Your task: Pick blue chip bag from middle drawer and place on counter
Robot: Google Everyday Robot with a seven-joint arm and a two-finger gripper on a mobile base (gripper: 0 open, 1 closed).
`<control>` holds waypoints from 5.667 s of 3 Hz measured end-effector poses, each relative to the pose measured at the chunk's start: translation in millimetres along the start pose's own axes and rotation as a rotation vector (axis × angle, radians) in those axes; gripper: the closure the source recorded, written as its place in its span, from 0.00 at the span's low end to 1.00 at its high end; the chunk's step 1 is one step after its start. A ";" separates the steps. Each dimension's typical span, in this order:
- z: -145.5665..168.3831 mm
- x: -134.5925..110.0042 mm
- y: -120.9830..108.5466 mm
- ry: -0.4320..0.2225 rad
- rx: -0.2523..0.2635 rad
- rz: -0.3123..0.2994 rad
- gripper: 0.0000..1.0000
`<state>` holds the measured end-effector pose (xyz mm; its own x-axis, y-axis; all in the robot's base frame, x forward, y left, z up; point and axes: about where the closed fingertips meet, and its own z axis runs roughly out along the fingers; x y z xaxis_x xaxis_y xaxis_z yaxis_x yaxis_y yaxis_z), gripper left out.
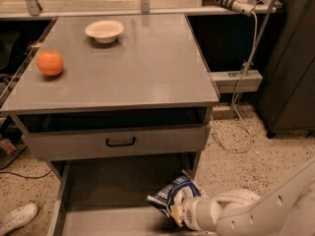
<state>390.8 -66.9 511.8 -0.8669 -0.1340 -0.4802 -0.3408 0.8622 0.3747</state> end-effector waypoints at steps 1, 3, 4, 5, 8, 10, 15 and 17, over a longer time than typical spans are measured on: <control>-5.8 -5.9 8.3 -0.014 -0.015 -0.030 1.00; -60.1 -30.8 45.1 -0.111 -0.062 -0.159 1.00; -73.0 -42.5 52.0 -0.152 -0.067 -0.180 1.00; -73.0 -42.5 52.0 -0.152 -0.067 -0.180 1.00; -127.5 -106.0 136.6 -0.302 -0.104 -0.421 1.00; -144.0 -123.7 153.1 -0.324 -0.050 -0.564 1.00; -224.8 -226.9 173.8 -0.574 0.074 -0.715 1.00; -193.7 -297.1 161.5 -0.588 0.021 -0.688 1.00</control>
Offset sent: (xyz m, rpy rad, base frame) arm -0.0056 0.0070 0.1352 0.0360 -0.2104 0.1648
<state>522.7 17.6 868.6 -0.1465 -0.3567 -0.9226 -0.7032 0.6936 -0.1565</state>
